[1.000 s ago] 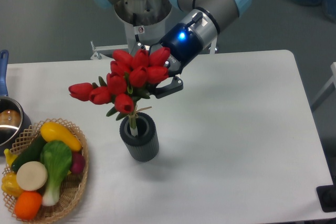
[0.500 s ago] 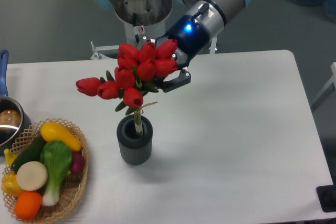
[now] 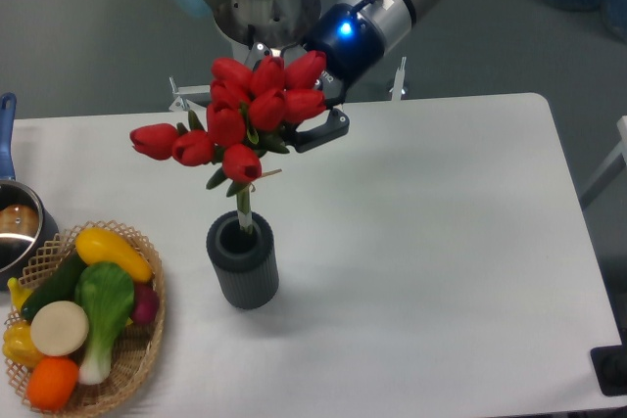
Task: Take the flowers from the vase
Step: 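Carry the tulip bunch up and away from the vase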
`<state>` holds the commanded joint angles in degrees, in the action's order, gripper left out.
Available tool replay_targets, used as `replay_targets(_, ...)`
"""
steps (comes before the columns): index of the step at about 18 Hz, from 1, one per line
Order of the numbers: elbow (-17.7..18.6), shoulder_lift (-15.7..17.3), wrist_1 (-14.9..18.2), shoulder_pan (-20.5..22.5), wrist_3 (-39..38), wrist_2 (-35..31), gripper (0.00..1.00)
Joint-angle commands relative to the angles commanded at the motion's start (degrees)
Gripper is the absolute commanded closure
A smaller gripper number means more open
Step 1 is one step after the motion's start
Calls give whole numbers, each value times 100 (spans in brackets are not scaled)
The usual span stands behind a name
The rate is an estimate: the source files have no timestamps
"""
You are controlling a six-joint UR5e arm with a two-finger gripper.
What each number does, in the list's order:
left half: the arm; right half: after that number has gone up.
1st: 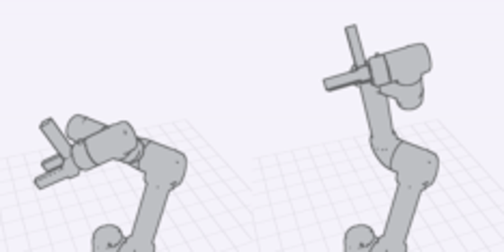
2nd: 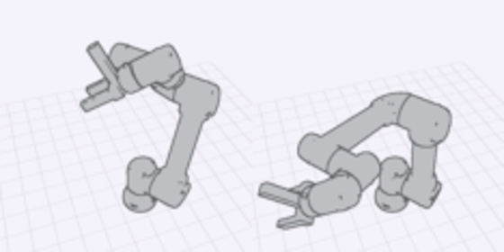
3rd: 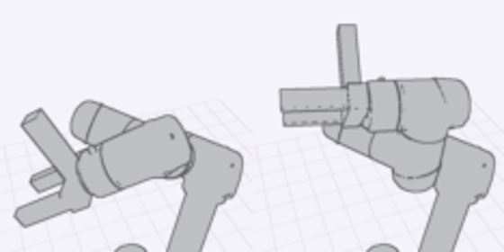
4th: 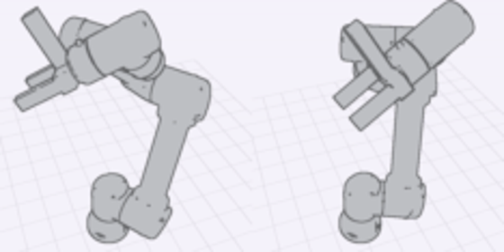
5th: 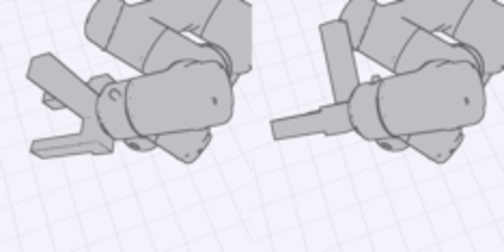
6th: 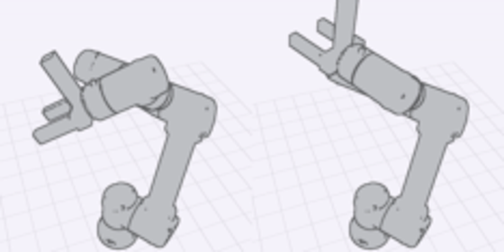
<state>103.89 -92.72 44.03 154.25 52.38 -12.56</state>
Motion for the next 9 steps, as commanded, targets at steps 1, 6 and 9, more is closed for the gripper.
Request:
replay_targets(1, -44, -9, 0, 44, 27, -18, 79)
replay_targets(6, -228, -123, 0, 527, 667, -70, 79)
replay_targets(9, -396, -387, 0, 615, 949, -517, 79)
